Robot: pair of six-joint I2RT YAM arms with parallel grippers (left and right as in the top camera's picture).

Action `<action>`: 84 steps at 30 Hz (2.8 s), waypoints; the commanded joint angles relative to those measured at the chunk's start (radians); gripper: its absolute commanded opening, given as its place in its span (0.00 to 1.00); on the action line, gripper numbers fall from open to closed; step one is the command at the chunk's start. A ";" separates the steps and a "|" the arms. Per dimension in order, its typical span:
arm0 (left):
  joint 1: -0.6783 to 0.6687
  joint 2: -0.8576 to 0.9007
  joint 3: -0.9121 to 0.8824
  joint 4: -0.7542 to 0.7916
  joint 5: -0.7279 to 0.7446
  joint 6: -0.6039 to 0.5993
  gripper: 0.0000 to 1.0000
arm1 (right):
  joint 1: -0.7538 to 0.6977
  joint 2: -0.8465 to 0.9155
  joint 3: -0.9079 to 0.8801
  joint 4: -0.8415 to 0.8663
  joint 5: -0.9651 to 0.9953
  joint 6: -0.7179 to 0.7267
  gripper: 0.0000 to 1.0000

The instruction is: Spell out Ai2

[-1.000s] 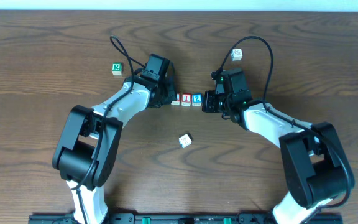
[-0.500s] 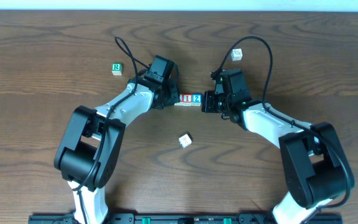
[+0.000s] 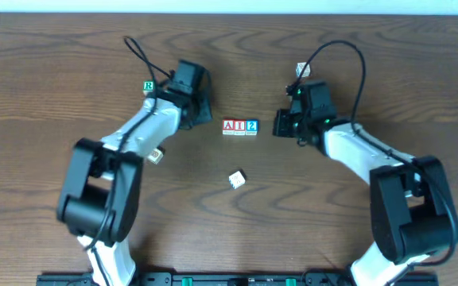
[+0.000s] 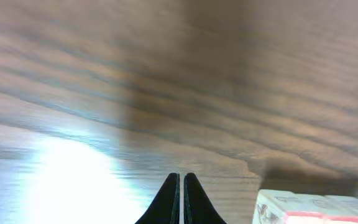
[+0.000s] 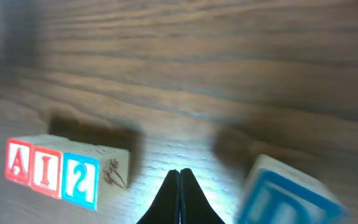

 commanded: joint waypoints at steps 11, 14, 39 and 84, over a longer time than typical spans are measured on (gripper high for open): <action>-0.003 -0.552 0.080 -0.247 -0.120 0.091 0.68 | -0.016 -0.505 0.242 -0.451 0.098 -0.216 0.80; -0.003 -0.652 0.080 -0.284 -0.093 0.091 0.95 | -0.016 -0.619 0.242 -0.497 0.098 -0.215 0.99; -0.001 -0.854 0.079 -0.449 -0.128 0.163 0.95 | -0.016 -0.883 0.242 -0.685 0.098 -0.216 0.99; 0.449 -1.910 -1.120 -0.288 0.011 0.462 0.95 | -0.016 -0.883 0.242 -0.808 0.098 -0.216 0.99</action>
